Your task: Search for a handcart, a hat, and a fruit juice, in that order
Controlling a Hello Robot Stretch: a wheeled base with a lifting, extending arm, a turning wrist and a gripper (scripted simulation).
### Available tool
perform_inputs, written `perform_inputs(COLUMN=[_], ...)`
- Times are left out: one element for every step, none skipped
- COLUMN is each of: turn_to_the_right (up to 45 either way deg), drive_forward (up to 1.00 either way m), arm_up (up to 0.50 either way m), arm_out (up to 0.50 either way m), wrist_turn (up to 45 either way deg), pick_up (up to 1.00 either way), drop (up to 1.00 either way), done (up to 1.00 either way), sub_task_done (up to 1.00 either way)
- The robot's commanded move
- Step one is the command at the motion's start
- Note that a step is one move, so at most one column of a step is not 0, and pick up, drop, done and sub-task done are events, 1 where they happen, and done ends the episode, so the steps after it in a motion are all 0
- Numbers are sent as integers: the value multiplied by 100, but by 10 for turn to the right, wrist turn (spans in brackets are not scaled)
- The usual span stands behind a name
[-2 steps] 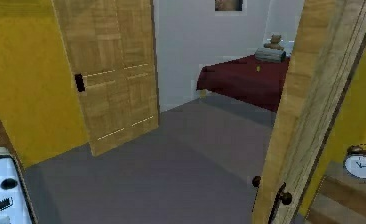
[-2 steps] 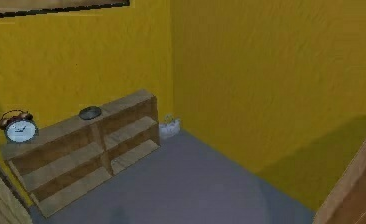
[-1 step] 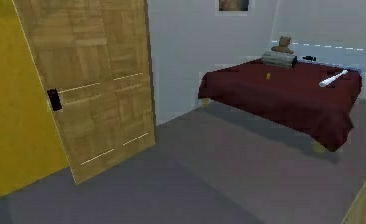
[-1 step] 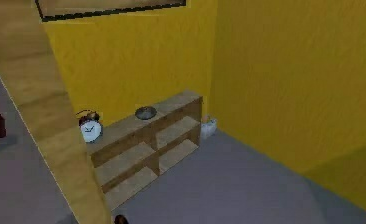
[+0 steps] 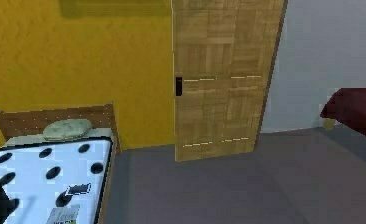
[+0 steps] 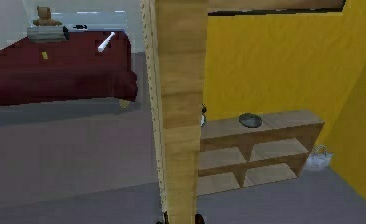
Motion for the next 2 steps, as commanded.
perform_inputs(turn_to_the_right=[0,90], drive_forward=[15,0], arm_up=[0,0], arm_out=[0,0], wrist_turn=[0,0], pick_up=[0,0], drop=[0,0], done=[0,0], sub_task_done=[0,0])
